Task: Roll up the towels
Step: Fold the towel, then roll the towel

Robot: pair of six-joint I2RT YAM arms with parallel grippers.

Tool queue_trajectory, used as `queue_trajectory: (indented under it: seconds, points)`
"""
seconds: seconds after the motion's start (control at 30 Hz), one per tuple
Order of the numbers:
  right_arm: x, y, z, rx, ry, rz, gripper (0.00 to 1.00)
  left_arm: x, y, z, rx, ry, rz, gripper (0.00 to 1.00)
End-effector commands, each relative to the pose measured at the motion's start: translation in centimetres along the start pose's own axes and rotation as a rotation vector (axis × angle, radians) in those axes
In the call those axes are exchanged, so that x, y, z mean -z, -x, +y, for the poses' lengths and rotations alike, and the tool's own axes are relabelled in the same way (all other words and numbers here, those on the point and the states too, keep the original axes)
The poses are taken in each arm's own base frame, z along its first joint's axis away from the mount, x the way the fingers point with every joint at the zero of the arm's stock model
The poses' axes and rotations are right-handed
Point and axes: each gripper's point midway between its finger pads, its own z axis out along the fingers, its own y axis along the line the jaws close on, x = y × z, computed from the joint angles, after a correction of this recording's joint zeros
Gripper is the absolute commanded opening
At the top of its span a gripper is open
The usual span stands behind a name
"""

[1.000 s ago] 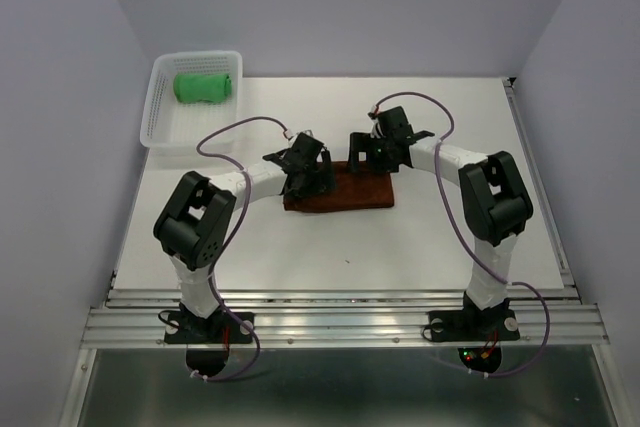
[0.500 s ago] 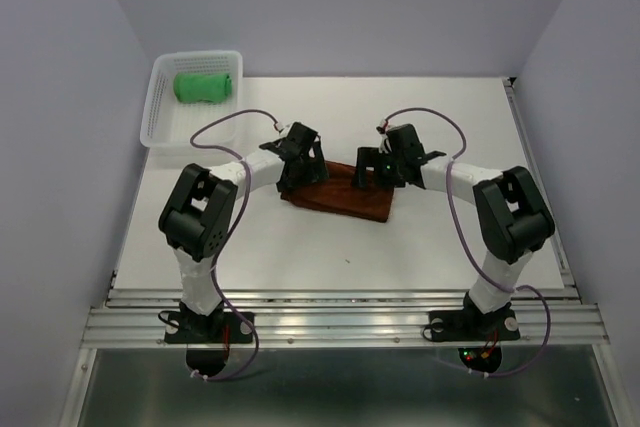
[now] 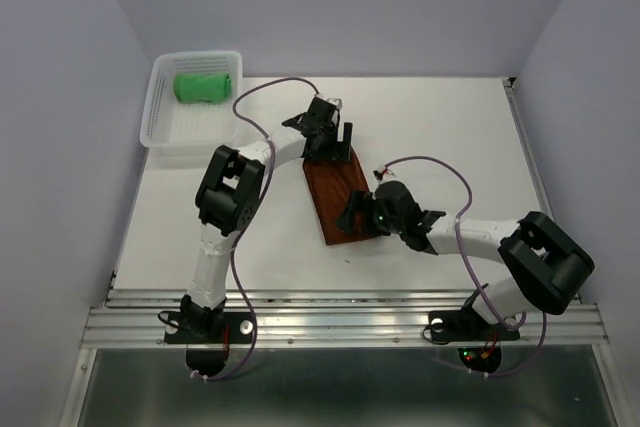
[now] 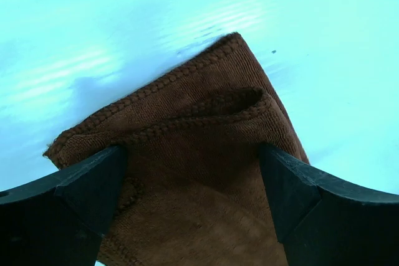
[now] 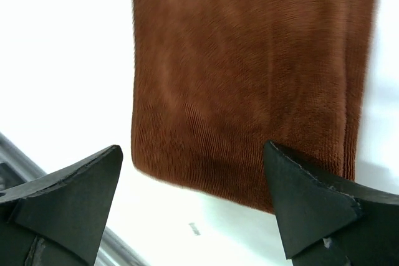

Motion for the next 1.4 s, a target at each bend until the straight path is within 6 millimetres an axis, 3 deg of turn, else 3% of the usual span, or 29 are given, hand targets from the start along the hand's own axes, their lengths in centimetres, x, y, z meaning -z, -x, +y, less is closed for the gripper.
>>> queue_trajectory:
  seconds: [0.0,0.07,0.2,0.27,0.43,0.47,0.5,0.53,0.6,0.63,0.67,0.73,0.77,0.8,0.83,0.87,0.9,0.93,0.97,1.0,1.03,1.07,1.1,1.2,1.23,1.37]
  points:
    - [-0.8,-2.6,1.0,-0.154,-0.07,-0.039,1.0,-1.6,-1.1,-1.3,-0.126,-0.041,0.055,0.99]
    - [-1.1,-2.4,2.7,-0.171,-0.05,-0.078,1.0,-2.5,-2.1,-1.3,-0.127,-0.033,0.08,0.99]
    - [-1.7,-1.7,6.5,-0.116,-0.011,-0.116,1.0,-2.7,-2.3,-1.0,-0.109,-0.004,0.08,0.99]
    - [-1.5,-0.3,7.9,-0.084,-0.002,-0.133,1.0,-2.2,-1.5,-0.8,-0.102,0.014,0.06,0.99]
    - [0.8,4.3,9.4,0.153,-0.046,-0.243,1.0,0.7,3.3,-0.7,-0.069,0.059,-0.017,0.99]
    - [1.3,4.6,9.6,0.202,-0.055,-0.237,1.0,1.6,4.5,-1.0,-0.061,0.054,-0.038,0.99]
    - [2.0,5.8,11.2,0.259,-0.017,-0.257,1.0,2.4,5.5,-1.2,-0.055,0.05,-0.058,0.99]
    - [3.0,5.8,12.5,0.418,0.053,-0.232,1.0,3.7,7.1,-1.4,-0.036,0.049,-0.083,0.99]
    - [4.4,5.6,14.2,0.545,0.15,-0.211,1.0,6.7,9.2,-2.2,-0.006,0.032,-0.133,0.99]
    - [5.9,6.6,14.7,0.651,0.169,-0.256,1.0,7.7,9.4,-2.0,0.006,0.045,-0.142,0.99]
    - [6.7,7.2,14.5,0.673,0.157,-0.286,1.0,10.4,10.7,-2.0,0.024,0.057,-0.2,0.99]
    - [8.8,7.6,14.3,0.819,0.176,-0.345,1.0,14.0,10.7,-1.4,0.079,0.079,-0.262,0.99]
    - [9.4,8.2,14.1,0.855,0.163,-0.382,1.0,14.9,10.3,-0.9,0.112,0.099,-0.276,0.99]
    - [10.0,8.1,14.3,0.892,0.184,-0.387,1.0,14.7,7.7,0.9,0.141,0.16,-0.243,0.99]
    - [10.5,8.2,14.1,0.966,0.186,-0.402,1.0,15.3,6.7,1.8,0.167,0.191,-0.246,0.99]
    - [11.1,7.9,13.8,0.984,0.192,-0.404,1.0,17.8,6.4,2.1,0.258,0.195,-0.286,0.99]
    - [11.2,7.3,13.9,1.047,0.22,-0.387,1.0,17.1,2.5,4.3,0.286,0.27,-0.228,0.99]
    - [11.1,6.9,13.5,1.062,0.219,-0.367,1.0,17.3,0.6,4.9,0.314,0.284,-0.21,0.99]
    - [10.4,5.8,12.2,1.077,0.191,-0.283,1.0,19.0,-0.3,5.0,0.393,0.269,-0.239,0.99]
    - [9.9,5.4,11.8,1.077,0.171,-0.243,1.0,17.9,-4.7,6.1,0.407,0.282,-0.164,0.99]
    - [9.4,4.9,11.1,1.075,0.147,-0.19,1.0,17.7,-6.8,6.3,0.428,0.269,-0.133,0.99]
    - [8.9,3.9,9.8,1.083,0.109,-0.106,1.0,18.8,-7.7,6.1,0.448,0.234,-0.144,0.99]
    - [7.9,3.3,9.3,1.105,0.074,-0.057,1.0,18.3,-11.3,6.6,0.483,0.233,-0.078,0.99]
    - [5.7,1.8,7.5,1.164,-0.014,0.031,1.0,19.4,-14.3,6.9,0.554,0.194,-0.074,0.99]
    - [5.1,1.6,7.0,1.177,-0.032,0.05,1.0,19.2,-16.8,7.6,0.565,0.215,-0.035,0.99]
    - [3.0,0.8,5.6,1.215,-0.104,0.121,1.0,20.2,-19.0,8.2,0.594,0.218,-0.022,0.99]
